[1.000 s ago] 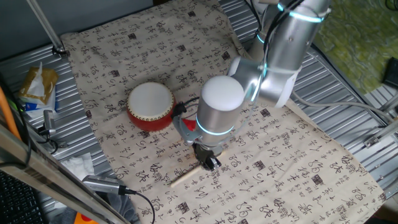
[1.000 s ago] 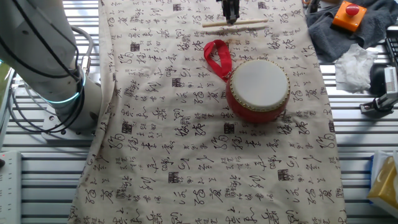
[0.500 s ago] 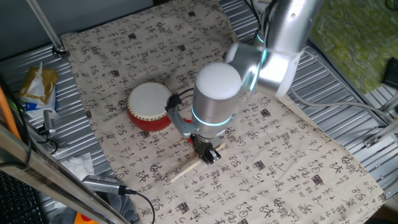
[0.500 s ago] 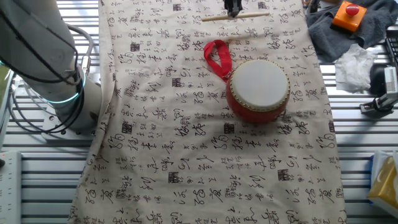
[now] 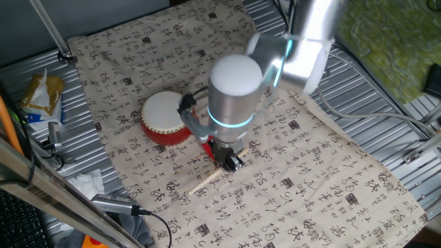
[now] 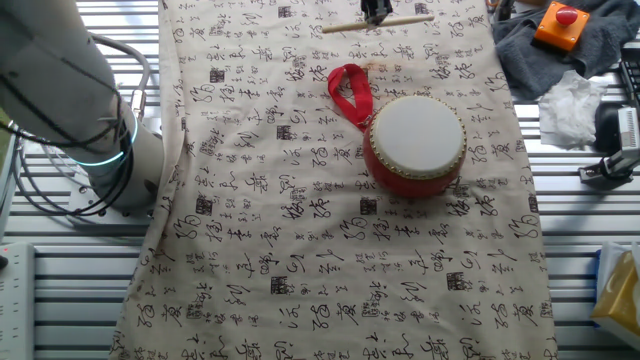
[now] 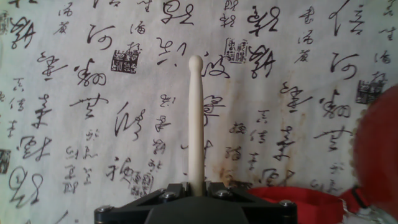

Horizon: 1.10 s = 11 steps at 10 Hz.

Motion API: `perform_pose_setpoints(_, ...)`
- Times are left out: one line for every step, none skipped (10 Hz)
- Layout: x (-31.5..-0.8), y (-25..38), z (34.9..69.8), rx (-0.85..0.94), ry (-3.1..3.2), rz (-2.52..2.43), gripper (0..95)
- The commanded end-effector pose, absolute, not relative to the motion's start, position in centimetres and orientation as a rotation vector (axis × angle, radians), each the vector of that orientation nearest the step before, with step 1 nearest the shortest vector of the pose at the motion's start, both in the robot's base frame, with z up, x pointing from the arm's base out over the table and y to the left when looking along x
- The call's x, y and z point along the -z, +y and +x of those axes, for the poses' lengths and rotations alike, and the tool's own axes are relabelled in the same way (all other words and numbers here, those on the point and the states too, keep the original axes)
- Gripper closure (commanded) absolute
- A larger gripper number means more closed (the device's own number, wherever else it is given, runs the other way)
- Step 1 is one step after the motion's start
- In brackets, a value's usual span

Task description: Play the drum

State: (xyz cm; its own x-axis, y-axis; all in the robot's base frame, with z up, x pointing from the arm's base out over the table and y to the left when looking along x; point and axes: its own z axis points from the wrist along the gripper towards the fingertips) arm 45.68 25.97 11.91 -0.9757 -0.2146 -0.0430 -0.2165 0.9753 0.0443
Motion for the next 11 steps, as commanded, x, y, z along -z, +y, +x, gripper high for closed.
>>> perform_pose_setpoints(-13.8, 24.7, 45.7, -0.082, 3.095, -0.370, 95.0)
perform_pose_setpoints(-14.5, 24.2, 45.9, -0.082, 3.095, -0.382, 95.0)
perform_pose_setpoints(-15.4, 23.7, 46.2, -0.078, 3.094, -0.409, 95.0)
perform_pose_setpoints(-16.4, 23.1, 46.6, -0.069, 3.091, -0.434, 95.0)
perform_pose_setpoints(-17.1, 22.8, 46.9, -0.075, 3.091, -0.431, 95.0)
perform_pose_setpoints(-17.5, 22.6, 47.3, -0.076, 3.092, -0.429, 95.0)
perform_pose_setpoints(-17.8, 22.6, 47.6, -0.075, 3.095, -0.419, 95.0)
perform_pose_setpoints(-17.8, 22.6, 47.7, -0.076, 3.095, -0.417, 95.0)
perform_pose_setpoints(-17.8, 22.6, 47.7, -0.078, 3.092, -0.426, 95.0)
perform_pose_setpoints(-17.8, 22.6, 47.7, -0.078, 3.092, -0.426, 95.0)
perform_pose_setpoints(-17.8, 22.6, 47.7, -0.086, 3.091, -0.407, 95.0)
